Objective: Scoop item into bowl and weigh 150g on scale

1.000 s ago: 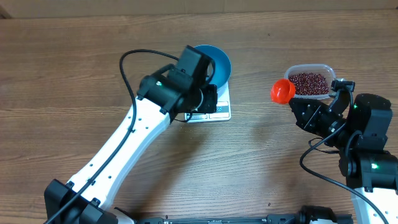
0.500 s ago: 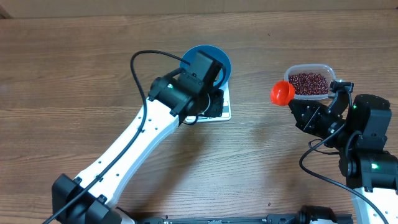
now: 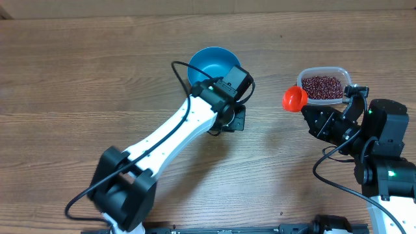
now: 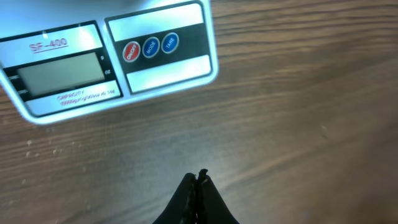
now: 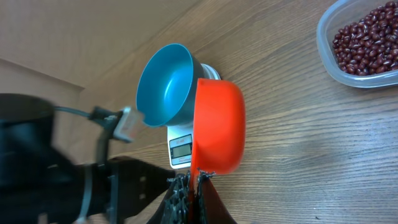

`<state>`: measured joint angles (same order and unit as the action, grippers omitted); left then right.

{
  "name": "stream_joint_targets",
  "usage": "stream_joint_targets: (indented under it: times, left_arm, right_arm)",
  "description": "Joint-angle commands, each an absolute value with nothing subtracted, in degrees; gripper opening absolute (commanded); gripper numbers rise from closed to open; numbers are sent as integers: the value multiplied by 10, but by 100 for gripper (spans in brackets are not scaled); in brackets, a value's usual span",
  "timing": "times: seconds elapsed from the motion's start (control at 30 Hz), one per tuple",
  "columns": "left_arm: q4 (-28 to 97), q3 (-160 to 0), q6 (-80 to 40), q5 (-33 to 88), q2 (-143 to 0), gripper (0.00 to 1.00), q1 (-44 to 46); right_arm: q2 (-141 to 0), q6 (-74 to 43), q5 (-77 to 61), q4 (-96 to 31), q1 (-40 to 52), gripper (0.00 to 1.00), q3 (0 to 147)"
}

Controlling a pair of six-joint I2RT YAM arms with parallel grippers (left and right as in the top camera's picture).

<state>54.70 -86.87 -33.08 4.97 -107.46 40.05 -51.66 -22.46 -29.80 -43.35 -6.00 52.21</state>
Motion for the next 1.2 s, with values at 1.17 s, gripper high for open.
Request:
stream_joint_targets:
  times: [1.17]
  left_arm:
    - [420, -882, -283, -161, -1211, 4, 404]
  right_arm:
    - [-514, -220, -294, -434, -62, 4, 533]
